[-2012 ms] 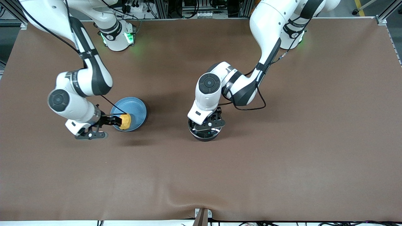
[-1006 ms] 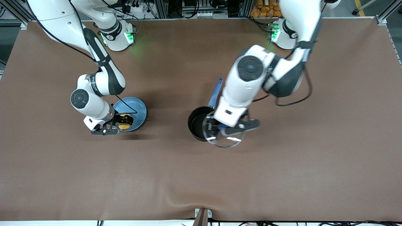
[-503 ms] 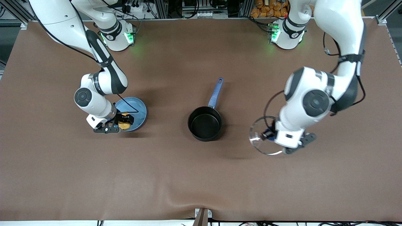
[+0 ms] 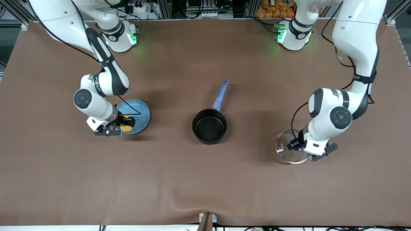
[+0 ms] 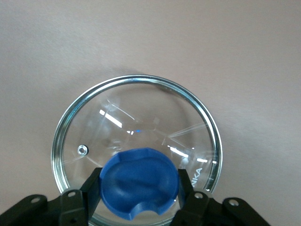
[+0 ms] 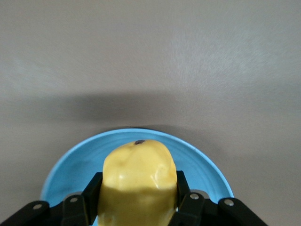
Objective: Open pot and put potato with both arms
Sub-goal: 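Grasp the yellow potato with the right gripper and lift it off the plate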
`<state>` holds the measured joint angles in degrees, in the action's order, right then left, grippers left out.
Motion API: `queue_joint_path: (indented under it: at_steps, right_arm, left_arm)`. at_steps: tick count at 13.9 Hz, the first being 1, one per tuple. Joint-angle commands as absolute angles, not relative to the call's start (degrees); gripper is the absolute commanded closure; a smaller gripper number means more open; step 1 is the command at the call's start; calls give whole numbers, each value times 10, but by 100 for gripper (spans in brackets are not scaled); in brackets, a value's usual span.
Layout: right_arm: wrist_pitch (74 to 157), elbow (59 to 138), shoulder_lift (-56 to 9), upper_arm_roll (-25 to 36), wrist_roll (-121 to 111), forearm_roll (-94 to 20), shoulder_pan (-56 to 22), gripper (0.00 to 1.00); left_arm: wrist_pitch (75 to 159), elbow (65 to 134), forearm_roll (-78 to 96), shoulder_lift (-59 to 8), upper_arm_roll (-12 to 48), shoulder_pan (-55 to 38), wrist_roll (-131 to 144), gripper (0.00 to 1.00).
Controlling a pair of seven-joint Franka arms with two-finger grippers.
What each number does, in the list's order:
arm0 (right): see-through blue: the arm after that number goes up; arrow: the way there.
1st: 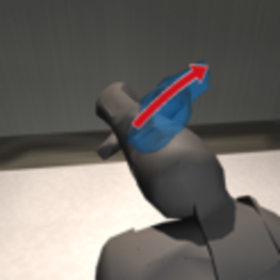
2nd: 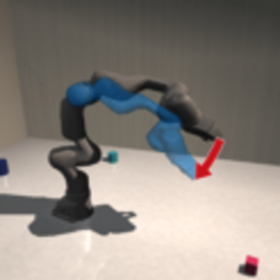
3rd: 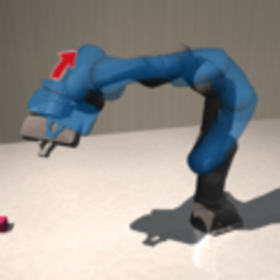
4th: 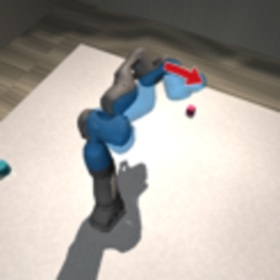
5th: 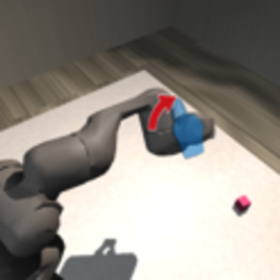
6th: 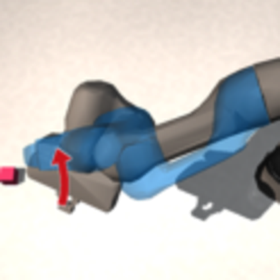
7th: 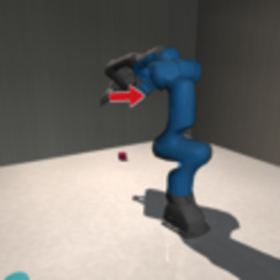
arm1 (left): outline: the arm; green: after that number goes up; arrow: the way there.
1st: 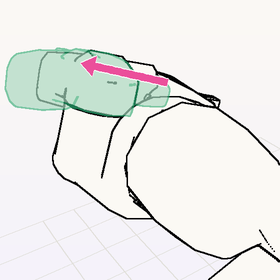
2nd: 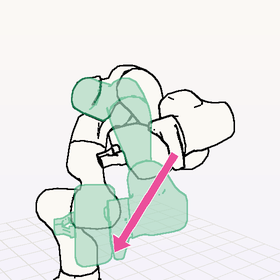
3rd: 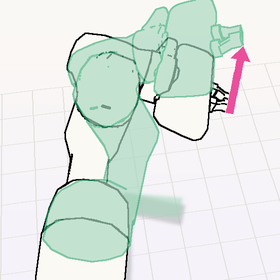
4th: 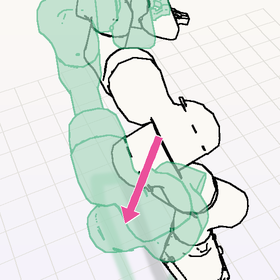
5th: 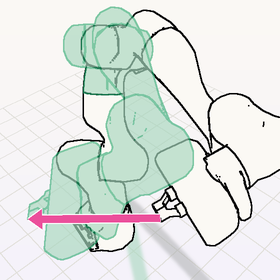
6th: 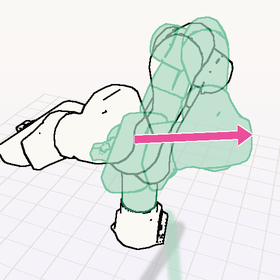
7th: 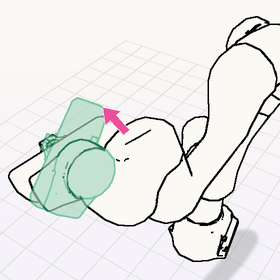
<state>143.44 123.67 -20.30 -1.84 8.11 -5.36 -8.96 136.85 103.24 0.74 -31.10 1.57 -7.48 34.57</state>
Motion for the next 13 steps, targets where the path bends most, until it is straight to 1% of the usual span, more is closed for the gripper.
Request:
queue_joint_path:
  at_steps: [1,3,5,7,10,11,12,13]
  right_arm:
    - [1342,1200,-139,-45,138,-60,-90,100]
    - [1282,1141,-136,-44,188,-50,-123,100]
    - [1253,1090,-140,-45,253,-33,-151,100]
    - [1252,1063,-151,-46,322,-19,-191,100]
    - [1252,996,-202,-46,407,4,-240,100]
    - [1250,962,-227,-44,428,13,-259,100]
    - [1245,929,-252,-42,444,20,-278,100]
    - [1238,892,-280,-40,464,26,-296,100]
  left_arm:
    - [1374,1049,-4,-295,20,-55,307,90]
    - [1376,1058,-5,-297,20,-42,293,91]
    - [1381,1076,-6,-290,20,-34,280,90]
    - [1381,1094,-7,-280,20,-26,279,90]
    - [1387,1116,-9,-270,20,-19,259,90]
    - [1399,1121,-9,-272,22,-5,233,87]
    - [1405,1122,-9,-275,22,10,211,78]
    - [1405,1122,-9,-278,22,16,198,54]
